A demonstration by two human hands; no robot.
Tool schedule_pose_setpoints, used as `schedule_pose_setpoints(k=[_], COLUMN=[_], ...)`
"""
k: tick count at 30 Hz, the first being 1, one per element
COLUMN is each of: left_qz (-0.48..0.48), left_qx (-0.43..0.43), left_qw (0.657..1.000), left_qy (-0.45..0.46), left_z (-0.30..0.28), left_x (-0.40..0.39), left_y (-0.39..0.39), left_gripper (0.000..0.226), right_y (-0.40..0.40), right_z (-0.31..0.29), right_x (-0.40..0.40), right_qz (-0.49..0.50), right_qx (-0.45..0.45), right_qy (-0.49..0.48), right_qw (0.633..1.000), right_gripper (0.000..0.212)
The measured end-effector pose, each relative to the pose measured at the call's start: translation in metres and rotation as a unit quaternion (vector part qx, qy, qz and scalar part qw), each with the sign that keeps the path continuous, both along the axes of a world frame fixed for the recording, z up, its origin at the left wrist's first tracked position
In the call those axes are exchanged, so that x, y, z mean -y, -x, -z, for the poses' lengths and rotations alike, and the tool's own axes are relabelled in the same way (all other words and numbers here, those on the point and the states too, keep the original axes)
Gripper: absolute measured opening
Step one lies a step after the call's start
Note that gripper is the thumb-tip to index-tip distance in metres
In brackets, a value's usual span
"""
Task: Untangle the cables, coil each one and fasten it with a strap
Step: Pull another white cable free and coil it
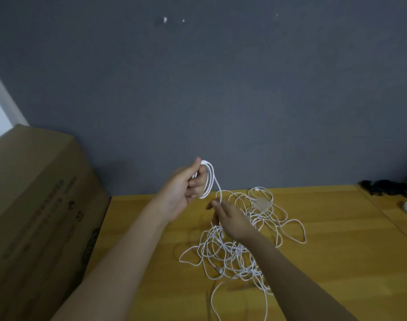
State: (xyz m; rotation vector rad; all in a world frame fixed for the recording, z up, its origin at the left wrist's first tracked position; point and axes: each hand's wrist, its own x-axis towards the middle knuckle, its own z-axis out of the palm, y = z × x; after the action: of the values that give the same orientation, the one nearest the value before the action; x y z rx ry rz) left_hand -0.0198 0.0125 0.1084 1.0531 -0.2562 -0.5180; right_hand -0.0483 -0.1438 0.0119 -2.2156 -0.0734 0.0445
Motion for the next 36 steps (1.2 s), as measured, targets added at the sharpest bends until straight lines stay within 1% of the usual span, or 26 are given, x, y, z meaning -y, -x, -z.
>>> schedule_pose_setpoints(k=[2,3,5,7,9,11,12,14,15,16,18,20,22,24,25,27,29,30,32,33,34,35,36], left_qz=[-0.025,-0.043,-0.084,-0.120,-0.121,-0.092,-0.075,-0.048,-0.041,-0.036,-0.026,-0.005,0.024,0.052,0.067,0.102,0.117,0.111,0.083,0.059,0.029,-0.003,-0.033], left_qx=[0.031,0.054,0.117,0.182,0.241,0.290,0.318,0.379,0.402,0.417,0.428,0.436,0.427,0.413,0.410,0.410,0.403,0.388,0.324,0.284,0.255,0.238,0.234], left_qw=[0.999,0.998,0.988,0.963,0.925,0.876,0.847,0.776,0.743,0.717,0.684,0.668,0.680,0.684,0.689,0.717,0.755,0.783,0.862,0.900,0.926,0.942,0.949], left_qy=[0.018,0.010,-0.054,-0.158,-0.269,-0.374,-0.418,-0.501,-0.534,-0.558,-0.591,-0.603,-0.596,-0.599,-0.594,-0.555,-0.504,-0.473,-0.382,-0.326,-0.276,-0.238,-0.210], left_z=[-0.005,-0.006,-0.001,0.008,0.016,0.022,0.024,0.027,0.027,0.026,0.023,0.017,0.011,0.002,-0.003,-0.013,-0.023,-0.027,-0.038,-0.044,-0.051,-0.060,-0.071], left_x=[0.008,0.013,0.022,0.029,0.030,0.026,0.024,0.021,0.020,0.019,0.015,0.012,0.011,0.012,0.012,0.010,0.006,0.003,-0.001,-0.001,0.001,0.005,0.010], left_y=[-0.004,-0.006,-0.010,-0.018,-0.026,-0.031,-0.033,-0.035,-0.035,-0.037,-0.038,-0.036,-0.033,-0.033,-0.033,-0.033,-0.031,-0.030,-0.028,-0.028,-0.029,-0.030,-0.032], left_gripper=[0.027,0.026,0.024,0.022,0.020,0.019,0.018,0.016,0.016,0.017,0.017,0.024,0.041,0.053,0.053,0.044,0.037,0.034,0.030,0.030,0.031,0.033,0.035], right_y=[0.002,0.003,0.005,0.008,0.011,0.014,0.014,0.016,0.016,0.015,0.015,0.012,0.009,0.004,0.003,0.003,0.010,0.014,0.015,0.011,0.005,-0.003,-0.011], right_z=[-0.006,-0.008,-0.012,-0.019,-0.027,-0.036,-0.040,-0.048,-0.052,-0.055,-0.061,-0.068,-0.073,-0.070,-0.065,-0.046,-0.021,-0.011,-0.003,-0.007,-0.018,-0.035,-0.058], right_x=[-0.011,-0.016,-0.021,-0.022,-0.020,-0.016,-0.013,-0.008,-0.004,0.001,0.012,0.024,0.032,0.037,0.039,0.039,0.036,0.036,0.042,0.045,0.048,0.050,0.052], right_qz=[-0.042,-0.065,-0.105,-0.124,-0.124,-0.113,-0.102,-0.081,-0.071,-0.061,-0.033,-0.007,0.018,0.053,0.065,0.060,0.048,0.054,0.086,0.097,0.106,0.128,0.170], right_qx=[-0.006,-0.009,-0.005,0.019,0.049,0.059,0.054,0.045,0.043,0.041,0.049,0.081,0.131,0.183,0.196,0.180,0.113,0.061,-0.044,-0.077,-0.083,-0.067,-0.030], right_qy=[0.013,0.034,0.106,0.162,0.167,0.143,0.116,0.054,0.036,0.031,0.064,0.121,0.187,0.255,0.280,0.299,0.258,0.224,0.153,0.137,0.143,0.146,0.127], right_qw=[0.999,0.997,0.989,0.979,0.977,0.981,0.986,0.994,0.996,0.997,0.996,0.989,0.973,0.948,0.937,0.935,0.958,0.971,0.983,0.983,0.981,0.979,0.977], right_gripper=[0.018,0.017,0.020,0.023,0.022,0.017,0.014,0.010,0.009,0.009,0.011,0.017,0.021,0.026,0.029,0.035,0.039,0.041,0.046,0.050,0.053,0.057,0.059])
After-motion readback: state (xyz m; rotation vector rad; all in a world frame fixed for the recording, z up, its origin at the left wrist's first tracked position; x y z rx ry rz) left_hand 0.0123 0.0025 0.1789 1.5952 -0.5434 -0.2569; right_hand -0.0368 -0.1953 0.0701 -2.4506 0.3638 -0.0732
